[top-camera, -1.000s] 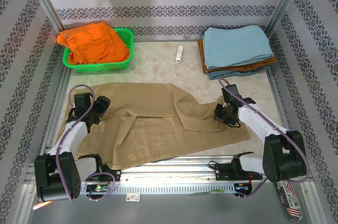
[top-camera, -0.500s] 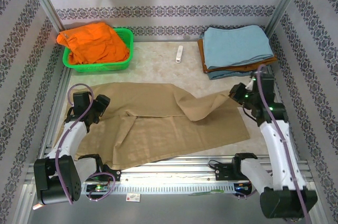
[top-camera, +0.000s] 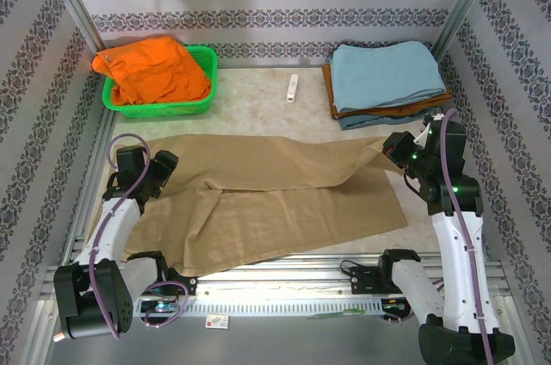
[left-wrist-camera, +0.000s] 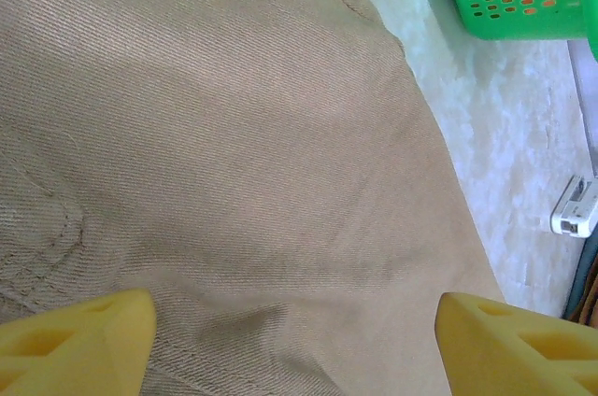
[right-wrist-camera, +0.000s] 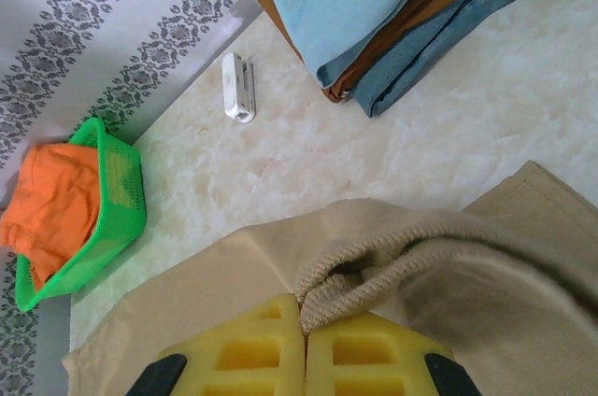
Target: Fold and stack the trousers
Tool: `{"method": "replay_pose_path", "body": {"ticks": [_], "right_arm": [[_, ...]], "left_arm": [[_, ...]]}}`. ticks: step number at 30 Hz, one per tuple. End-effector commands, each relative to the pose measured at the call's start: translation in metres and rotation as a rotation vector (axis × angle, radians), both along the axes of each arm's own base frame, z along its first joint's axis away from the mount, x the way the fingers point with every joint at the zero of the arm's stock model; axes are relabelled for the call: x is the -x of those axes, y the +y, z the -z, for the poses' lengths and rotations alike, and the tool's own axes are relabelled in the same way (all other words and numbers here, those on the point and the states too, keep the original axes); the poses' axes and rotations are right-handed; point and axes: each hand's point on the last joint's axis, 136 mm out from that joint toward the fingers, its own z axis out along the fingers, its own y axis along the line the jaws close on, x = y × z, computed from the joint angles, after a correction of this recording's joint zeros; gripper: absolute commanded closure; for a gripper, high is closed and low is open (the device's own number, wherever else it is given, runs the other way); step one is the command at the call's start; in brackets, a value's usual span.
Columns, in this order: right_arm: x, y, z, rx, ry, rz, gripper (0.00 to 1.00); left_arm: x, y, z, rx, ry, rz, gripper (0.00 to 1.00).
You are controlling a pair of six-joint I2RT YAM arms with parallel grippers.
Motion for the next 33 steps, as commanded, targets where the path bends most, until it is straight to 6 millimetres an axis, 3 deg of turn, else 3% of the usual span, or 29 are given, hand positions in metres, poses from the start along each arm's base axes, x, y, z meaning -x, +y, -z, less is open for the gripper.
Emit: {"method": "replay_pose_path", "body": {"ticks": [1, 4, 8, 10, 13, 15, 17, 18, 20, 22, 24, 26, 29, 33], "right_arm": [[-0.034, 0.022, 0.007, 0.006, 0.032, -0.099, 1.0], [-0.073, 0.062, 0.012, 0.021, 0.066, -0.222, 1.0], [-0.128, 0.125, -0.001, 0.021, 0.075, -0.372, 1.0], [-0.157, 0.153, -0.032, 0.003, 0.028, -0.455, 1.0], [-0.169, 0.165, -0.089, -0.002, -0.085, -0.517, 1.0], [-0.162, 0.159, -0.111, 0.034, -0.163, -0.531, 1.0], [-0.152, 0.14, -0.101, 0.044, -0.154, -0.506, 1.0], [-0.146, 0.128, -0.09, 0.022, -0.144, -0.493, 1.0], [-0.129, 0.104, -0.047, -0.009, -0.069, -0.459, 1.0], [-0.106, 0.068, 0.002, -0.038, -0.005, -0.37, 1.0], [-0.084, 0.035, 0.03, -0.096, 0.013, -0.26, 1.0], [-0.064, 0.005, 0.046, -0.103, 0.032, -0.167, 1.0], [-0.044, -0.015, 0.043, -0.088, 0.01, -0.109, 1.0], [-0.049, -0.007, 0.035, -0.113, -0.008, -0.136, 1.0]], "left_arm": [[-0.001, -0.001, -0.005, 0.005, -0.003, 0.015, 0.21], [0.001, -0.002, 0.001, 0.014, 0.006, 0.01, 0.21], [0.006, -0.003, 0.013, 0.029, 0.031, 0.002, 0.21], [0.009, -0.003, 0.017, 0.032, 0.039, -0.003, 0.21], [0.011, -0.003, 0.018, 0.033, 0.04, -0.004, 0.21], [0.012, -0.003, 0.018, 0.026, 0.036, -0.004, 0.21], [0.013, -0.002, 0.018, 0.021, 0.028, -0.007, 0.21], [0.013, -0.002, 0.019, 0.021, 0.023, -0.009, 0.21], [0.014, -0.003, 0.021, 0.029, 0.016, -0.012, 0.21], [0.015, -0.004, 0.024, 0.035, 0.014, -0.009, 0.21], [0.015, -0.005, 0.026, 0.037, 0.014, -0.005, 0.21], [0.015, -0.006, 0.026, 0.04, 0.014, -0.001, 0.22], [0.013, -0.01, 0.022, 0.058, 0.0, 0.012, 0.22], [0.0, -0.041, -0.004, 0.017, -0.032, 0.176, 0.22]]}}
